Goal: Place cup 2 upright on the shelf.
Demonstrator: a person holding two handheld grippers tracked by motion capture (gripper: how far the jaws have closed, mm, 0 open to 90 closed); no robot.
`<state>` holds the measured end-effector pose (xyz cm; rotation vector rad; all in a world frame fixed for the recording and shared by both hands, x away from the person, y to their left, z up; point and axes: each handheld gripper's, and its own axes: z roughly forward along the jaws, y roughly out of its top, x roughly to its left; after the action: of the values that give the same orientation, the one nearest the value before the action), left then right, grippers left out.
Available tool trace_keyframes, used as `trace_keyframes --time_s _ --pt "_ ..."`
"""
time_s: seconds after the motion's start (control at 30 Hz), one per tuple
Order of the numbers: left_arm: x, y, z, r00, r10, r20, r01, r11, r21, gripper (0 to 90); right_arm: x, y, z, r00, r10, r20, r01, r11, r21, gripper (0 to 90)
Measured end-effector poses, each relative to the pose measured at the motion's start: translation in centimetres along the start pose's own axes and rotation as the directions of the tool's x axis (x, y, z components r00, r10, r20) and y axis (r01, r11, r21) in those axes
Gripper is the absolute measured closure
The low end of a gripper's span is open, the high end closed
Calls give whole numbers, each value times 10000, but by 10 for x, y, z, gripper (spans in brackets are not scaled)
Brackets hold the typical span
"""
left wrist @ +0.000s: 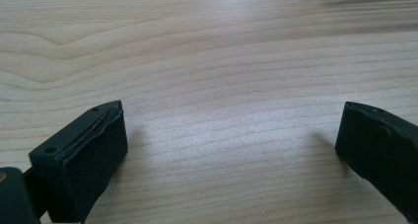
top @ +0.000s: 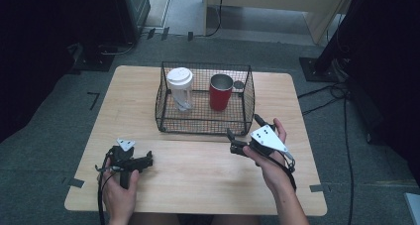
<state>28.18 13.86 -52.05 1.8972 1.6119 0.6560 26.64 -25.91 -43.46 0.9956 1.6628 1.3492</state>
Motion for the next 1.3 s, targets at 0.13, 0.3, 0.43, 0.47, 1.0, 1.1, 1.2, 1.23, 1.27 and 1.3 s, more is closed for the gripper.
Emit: trace_keyframes --time_s 0.13,0.3,0.43,0.47,1.0,1.1,1.2,1.23,1.27,1.3 --pt "0 0 0 10000 0 1 0 10000 -8 1 -2 -9 -10 9999 35 130 -36 10000 34 15" --pt "0 0 0 10000 6 3 -6 10000 -10 1 -8 -22 -24 9992 211 326 -214 9997 72 15" --pt "0 0 0 10000 -4 -2 4 10000 -12 1 -14 -33 -34 9978 387 529 -397 9990 180 15" --pt "0 0 0 10000 -2 0 2 10000 -11 1 -16 -36 -37 9974 435 583 -447 9988 201 15" --pt "0 0 0 10000 19 -4 -19 10000 5 1 -50 -77 -80 9811 523 1863 -677 9947 770 15" --pt "0 0 0 10000 20 -6 -20 10000 8 1 -57 -87 -89 9754 625 2115 -832 9924 906 15" --pt "0 0 0 10000 17 -4 -17 10000 4 1 -64 -96 -99 9688 743 2364 -998 9902 980 15" --pt "0 0 0 10000 16 -7 -16 10000 3 1 -67 -98 -102 9665 736 2458 -1012 9897 1017 15" --pt "0 0 0 10000 16 -7 -16 10000 0 1 -69 -101 -105 9642 752 2544 -1051 9888 1058 15" --pt "0 0 0 10000 17 -5 -17 10000 3 1 -71 -103 -108 9614 777 2638 -1102 9877 1106 15"
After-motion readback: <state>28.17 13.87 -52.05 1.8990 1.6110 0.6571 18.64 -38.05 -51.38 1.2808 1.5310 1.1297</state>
